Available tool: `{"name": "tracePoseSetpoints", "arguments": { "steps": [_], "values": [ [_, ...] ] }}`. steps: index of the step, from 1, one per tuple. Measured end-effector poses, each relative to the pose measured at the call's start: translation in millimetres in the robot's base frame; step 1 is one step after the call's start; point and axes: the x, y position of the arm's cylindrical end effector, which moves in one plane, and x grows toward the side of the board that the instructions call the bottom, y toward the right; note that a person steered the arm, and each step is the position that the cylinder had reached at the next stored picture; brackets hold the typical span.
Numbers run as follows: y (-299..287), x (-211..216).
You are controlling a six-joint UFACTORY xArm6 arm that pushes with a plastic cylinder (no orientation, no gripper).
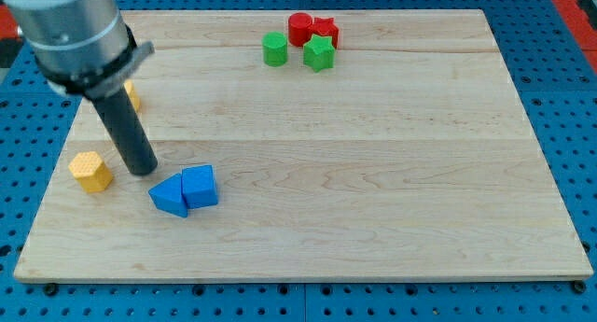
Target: Slide the hexagon to the bottom right of the yellow heart
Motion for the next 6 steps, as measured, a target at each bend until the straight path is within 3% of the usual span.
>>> {"name": "tracePoseSetpoints", "arguments": {
  "steps": [1, 2, 3, 5, 6],
  "values": [
    [-39, 33],
    [-75, 33],
    [-76, -19],
    [-41, -74],
    [25, -76]
  ]
}}
